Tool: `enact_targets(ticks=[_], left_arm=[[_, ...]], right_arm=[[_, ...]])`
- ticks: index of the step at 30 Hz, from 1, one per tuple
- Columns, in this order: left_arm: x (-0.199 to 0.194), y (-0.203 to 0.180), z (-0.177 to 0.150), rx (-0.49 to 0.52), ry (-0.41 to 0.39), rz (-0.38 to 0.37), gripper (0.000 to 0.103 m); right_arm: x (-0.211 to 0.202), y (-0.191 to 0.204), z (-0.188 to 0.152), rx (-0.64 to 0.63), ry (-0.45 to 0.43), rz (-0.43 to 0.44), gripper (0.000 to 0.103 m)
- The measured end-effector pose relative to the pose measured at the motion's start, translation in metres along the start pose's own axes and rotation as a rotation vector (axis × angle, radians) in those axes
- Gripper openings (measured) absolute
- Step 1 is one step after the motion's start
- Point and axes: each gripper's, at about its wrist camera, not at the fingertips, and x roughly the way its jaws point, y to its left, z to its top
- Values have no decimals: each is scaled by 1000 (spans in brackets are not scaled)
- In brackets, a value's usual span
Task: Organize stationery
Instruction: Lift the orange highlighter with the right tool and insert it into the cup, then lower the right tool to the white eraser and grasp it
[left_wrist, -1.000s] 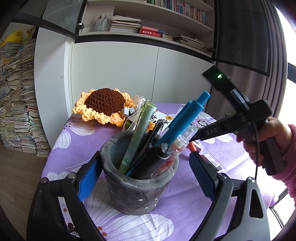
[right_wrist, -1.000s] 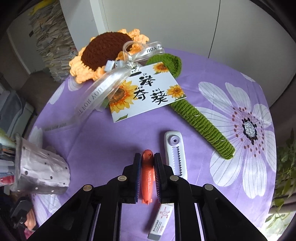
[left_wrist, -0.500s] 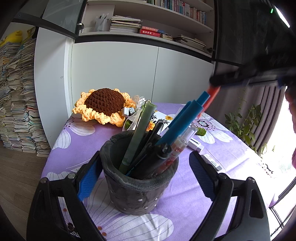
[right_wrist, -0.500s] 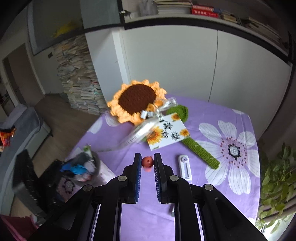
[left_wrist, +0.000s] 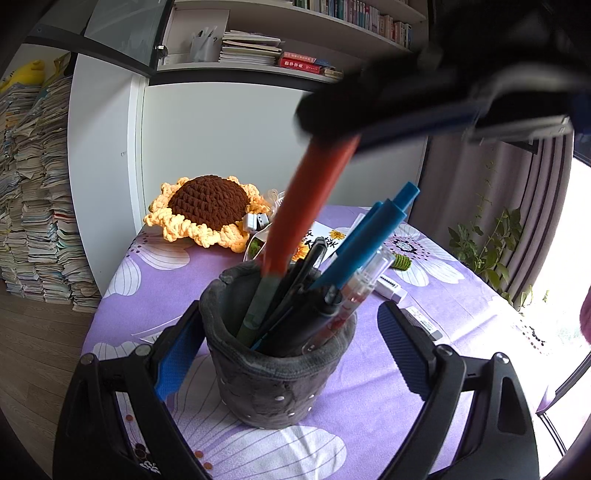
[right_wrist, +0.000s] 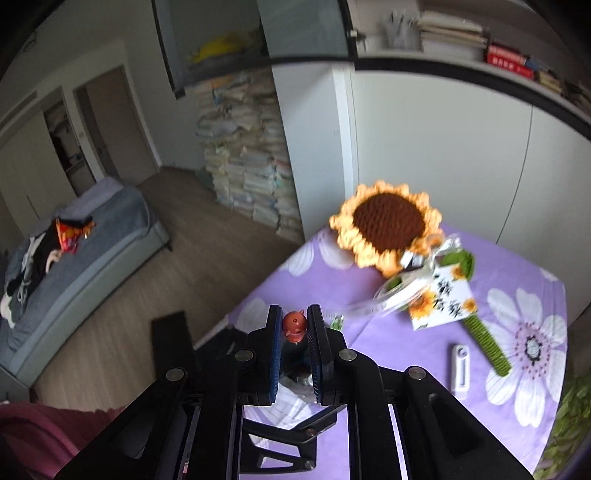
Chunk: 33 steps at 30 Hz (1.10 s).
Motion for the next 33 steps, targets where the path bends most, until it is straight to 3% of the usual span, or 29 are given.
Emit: enact_targets(ticks=[4,8,13,17,20,25,28,33], left_arm=[[2,0,0,-1,4,-3,92],[3,0,-1,-3,7,-4,92],[3,-1,-1,-4,10,-4,92],[3,-1,-1,-4,8,-4,92],[3,-1,-1,-4,9,-4,92],[3,0,-1,-4,9,-4,92],[3,-1,-1,-4,10,-4,92],[4,0,0,-6,12,-5,92]], right_arm=[[23,-12,-7,27,66,-2,15],[23,-20,-8,56,71,17,15],[3,-32,-11,102,-5,14,15],[-19,-53,-21,133,-38,-68,15],[-20,-81,-40,188,26,-186,15],[15,-139,-88,357,273,-348,15],[36,-164,-109,450,354,-324,15],[53,-183,-115,495,370,-294,17]])
